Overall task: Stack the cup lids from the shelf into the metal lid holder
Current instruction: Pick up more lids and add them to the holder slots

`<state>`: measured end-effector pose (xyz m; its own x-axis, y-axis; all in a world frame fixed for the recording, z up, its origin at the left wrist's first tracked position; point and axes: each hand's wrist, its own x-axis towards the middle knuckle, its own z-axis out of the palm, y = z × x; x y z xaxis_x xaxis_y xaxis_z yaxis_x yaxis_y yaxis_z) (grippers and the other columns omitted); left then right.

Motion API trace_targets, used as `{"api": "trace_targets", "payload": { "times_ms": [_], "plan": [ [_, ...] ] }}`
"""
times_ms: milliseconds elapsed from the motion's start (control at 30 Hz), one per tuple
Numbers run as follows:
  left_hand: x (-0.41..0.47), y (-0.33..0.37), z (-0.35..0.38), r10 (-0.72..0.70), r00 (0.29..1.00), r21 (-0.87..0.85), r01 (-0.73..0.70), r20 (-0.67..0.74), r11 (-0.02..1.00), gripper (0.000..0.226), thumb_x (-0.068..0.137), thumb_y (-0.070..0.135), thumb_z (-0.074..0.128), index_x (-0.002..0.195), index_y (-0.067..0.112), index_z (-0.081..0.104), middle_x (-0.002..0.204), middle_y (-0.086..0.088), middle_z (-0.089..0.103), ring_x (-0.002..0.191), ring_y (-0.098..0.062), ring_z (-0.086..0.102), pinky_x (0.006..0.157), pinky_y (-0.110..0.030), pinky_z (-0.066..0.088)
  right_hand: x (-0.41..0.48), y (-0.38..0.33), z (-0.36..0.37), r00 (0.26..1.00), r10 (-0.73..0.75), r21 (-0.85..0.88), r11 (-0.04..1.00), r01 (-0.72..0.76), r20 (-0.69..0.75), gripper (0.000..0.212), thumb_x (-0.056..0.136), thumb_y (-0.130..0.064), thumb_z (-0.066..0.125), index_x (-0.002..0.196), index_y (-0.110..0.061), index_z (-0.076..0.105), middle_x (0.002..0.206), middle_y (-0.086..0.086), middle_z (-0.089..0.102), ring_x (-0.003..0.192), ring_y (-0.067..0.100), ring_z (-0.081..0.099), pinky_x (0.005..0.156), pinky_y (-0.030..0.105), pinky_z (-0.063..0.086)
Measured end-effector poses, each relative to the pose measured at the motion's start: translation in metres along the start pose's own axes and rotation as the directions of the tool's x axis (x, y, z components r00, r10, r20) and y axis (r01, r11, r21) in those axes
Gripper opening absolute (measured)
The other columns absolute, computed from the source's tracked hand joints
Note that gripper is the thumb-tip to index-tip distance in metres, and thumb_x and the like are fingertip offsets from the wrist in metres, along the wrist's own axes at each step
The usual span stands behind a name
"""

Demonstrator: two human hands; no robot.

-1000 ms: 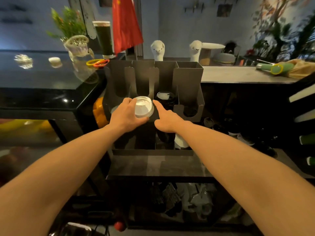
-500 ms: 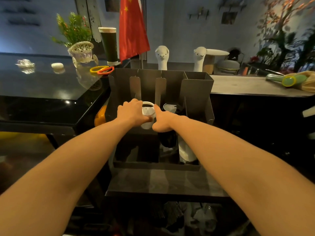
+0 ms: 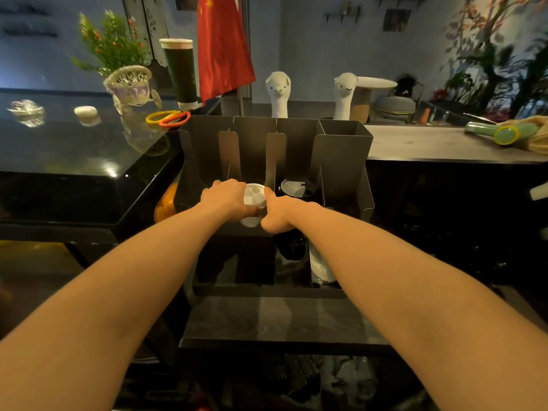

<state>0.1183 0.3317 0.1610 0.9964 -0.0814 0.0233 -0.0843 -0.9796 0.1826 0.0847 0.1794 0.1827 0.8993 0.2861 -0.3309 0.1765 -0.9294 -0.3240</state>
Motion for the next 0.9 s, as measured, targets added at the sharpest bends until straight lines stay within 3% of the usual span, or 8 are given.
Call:
{"api": "trace_targets", "payload": {
  "times_ms": [100,233,400,533,667,767,900],
  "plan": [
    [0.001,0.000,0.000,0.020,0.999,-0.014,-0.019,0.028,1.000,0.073,0.071,0.069,0.072,0.125,0.024,0.054,0.118,-0.004,0.061,0.108,-0.027,0.057,0.092,-0.051,0.052,0.003,-0.001,0.000,1.000,0.004,-0.019,1.000,-0.004,-0.002,0.094,0.091,-0.025,0.060,0.156,-0.015,-0.007,0.101,0.010,0.050,0.096,0.028,0.056,0.089,0.042,0.048],
    [-0.001,0.000,0.005,0.003,1.000,-0.033,-0.003,0.006,0.999,0.075,0.073,0.069,0.071,0.130,0.026,0.050,0.126,-0.003,0.057,0.116,-0.029,0.053,0.095,-0.052,0.049,0.004,0.001,0.002,1.000,-0.001,-0.029,1.000,0.000,-0.013,0.095,0.091,-0.027,0.060,0.156,-0.017,-0.008,0.098,0.009,0.050,0.094,0.027,0.057,0.088,0.041,0.050],
    [-0.010,0.003,0.005,0.003,1.000,0.055,-0.003,-0.012,0.998,0.082,0.079,0.069,0.066,0.142,0.026,0.038,0.144,-0.004,0.045,0.133,-0.036,0.040,0.106,-0.058,0.035,0.003,0.002,0.006,0.999,-0.018,-0.013,1.000,0.018,-0.047,0.097,0.089,-0.023,0.060,0.157,-0.019,-0.009,0.086,0.005,0.050,0.084,0.020,0.058,0.078,0.036,0.051],
    [-0.024,0.001,0.007,0.022,0.989,0.035,-0.017,-0.144,0.999,0.085,0.079,0.066,0.069,0.145,0.024,0.037,0.148,-0.002,0.043,0.137,-0.036,0.037,0.109,-0.056,0.034,-0.007,0.008,0.015,0.983,-0.086,0.018,0.996,0.091,-0.164,0.102,0.087,-0.020,0.063,0.156,-0.026,-0.011,0.087,0.003,0.050,0.076,0.017,0.059,0.065,0.032,0.052],
    [-0.040,-0.008,0.012,0.090,0.929,0.021,-0.088,-0.359,0.996,0.068,0.083,0.055,0.070,0.139,0.022,0.048,0.142,-0.002,0.052,0.136,-0.032,0.040,0.106,-0.052,0.038,-0.016,0.018,0.024,0.930,-0.140,0.093,0.979,0.182,-0.340,0.066,0.085,-0.017,0.063,0.139,-0.018,0.025,0.083,0.000,0.051,0.069,0.016,0.057,0.052,0.027,0.043],
    [-0.055,-0.014,0.014,0.194,0.848,0.066,-0.186,-0.493,0.980,0.050,0.085,0.046,0.070,0.125,0.018,0.060,0.125,-0.002,0.063,0.117,-0.026,0.053,0.091,-0.041,0.048,-0.021,0.023,0.031,0.914,-0.133,0.212,0.951,0.227,-0.383,0.040,0.085,-0.016,0.063,0.116,-0.018,0.038,0.085,-0.001,0.053,0.074,0.017,0.058,0.056,0.027,0.043],
    [-0.078,-0.014,0.019,0.227,0.859,-0.005,-0.258,-0.460,0.966,0.041,0.089,0.041,0.067,0.122,0.018,0.062,0.118,-0.002,0.066,0.107,-0.020,0.059,0.079,-0.031,0.052,-0.026,0.023,0.039,0.922,-0.025,0.485,0.845,0.226,-0.386,0.028,0.086,-0.014,0.065,0.106,-0.019,0.047,0.090,0.001,0.056,0.078,0.016,0.055,0.061,0.026,0.042]
  ]
}}
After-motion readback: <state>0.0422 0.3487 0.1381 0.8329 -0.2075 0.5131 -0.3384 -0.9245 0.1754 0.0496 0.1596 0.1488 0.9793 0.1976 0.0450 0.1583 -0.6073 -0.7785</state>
